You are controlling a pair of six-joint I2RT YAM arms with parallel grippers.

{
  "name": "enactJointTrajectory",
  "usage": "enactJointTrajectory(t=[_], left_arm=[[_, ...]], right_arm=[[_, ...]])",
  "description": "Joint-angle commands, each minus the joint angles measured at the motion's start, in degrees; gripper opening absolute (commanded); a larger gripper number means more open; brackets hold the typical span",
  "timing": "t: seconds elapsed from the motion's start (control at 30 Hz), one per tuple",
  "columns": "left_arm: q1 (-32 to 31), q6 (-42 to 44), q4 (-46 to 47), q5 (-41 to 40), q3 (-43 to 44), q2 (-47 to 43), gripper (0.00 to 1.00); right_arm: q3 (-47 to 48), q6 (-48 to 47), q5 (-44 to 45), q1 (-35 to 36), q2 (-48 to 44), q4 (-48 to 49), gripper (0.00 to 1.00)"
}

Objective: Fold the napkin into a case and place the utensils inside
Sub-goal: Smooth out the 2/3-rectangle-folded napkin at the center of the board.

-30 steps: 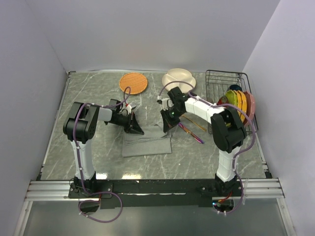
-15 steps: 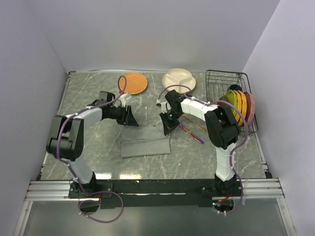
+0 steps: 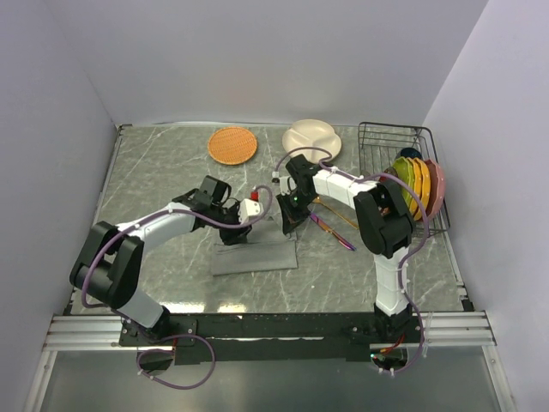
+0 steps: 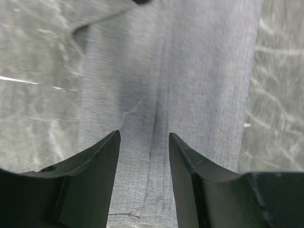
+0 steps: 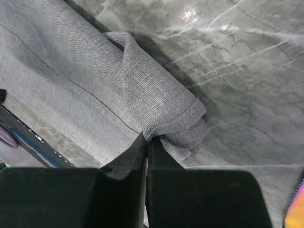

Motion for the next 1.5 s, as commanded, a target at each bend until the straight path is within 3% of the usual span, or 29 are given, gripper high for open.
enactJointTrajectory(t=[0.0, 0.4, 0.67, 0.8, 0.87, 0.97, 1.2, 1.47], left_arm=[[-2.1, 9.8, -2.2, -2.6, -0.6, -0.1, 0.51], [-4.3, 13.9, -3.0, -8.2, -3.1, 2.1, 0.53], [-4.2, 15.2, -3.0, -10.9, -2.7, 2.4, 0.44], [-4.2, 17.2, -3.1, -11.7, -2.9, 1.7, 0.29], [-4.2, 17.2, -3.3, -11.7, -2.4, 1.0, 0.27], [-4.3, 17.4, -4.2, -11.8, -1.3, 0.7, 0.28], [-4.2, 18.5, -5.1, -12.3, -0.6, 0.7, 0.42], [-4.3, 18.6, -6.2, -12.7, 1.5, 0.7, 0.42]], right_arm=[[2.8, 0.8, -0.9, -0.3, 0.0, -2.6, 0.0], [3.4, 1.1, -1.6, -0.4, 0.3, -4.0, 0.0], [3.4, 0.4, -1.1, -0.4, 0.5, -4.0, 0.0], [3.5, 0.1, -1.0, -0.3, 0.7, -4.0, 0.0], [3.9, 0.1, -0.9, -0.3, 0.8, -4.1, 0.0], [5.0, -0.2, -1.1, -0.4, 1.1, -4.6, 0.0], [5.6, -0.4, -1.4, -0.3, 1.2, -4.9, 0.0], [5.5, -0.9, -1.5, -0.4, 1.2, -5.0, 0.0]])
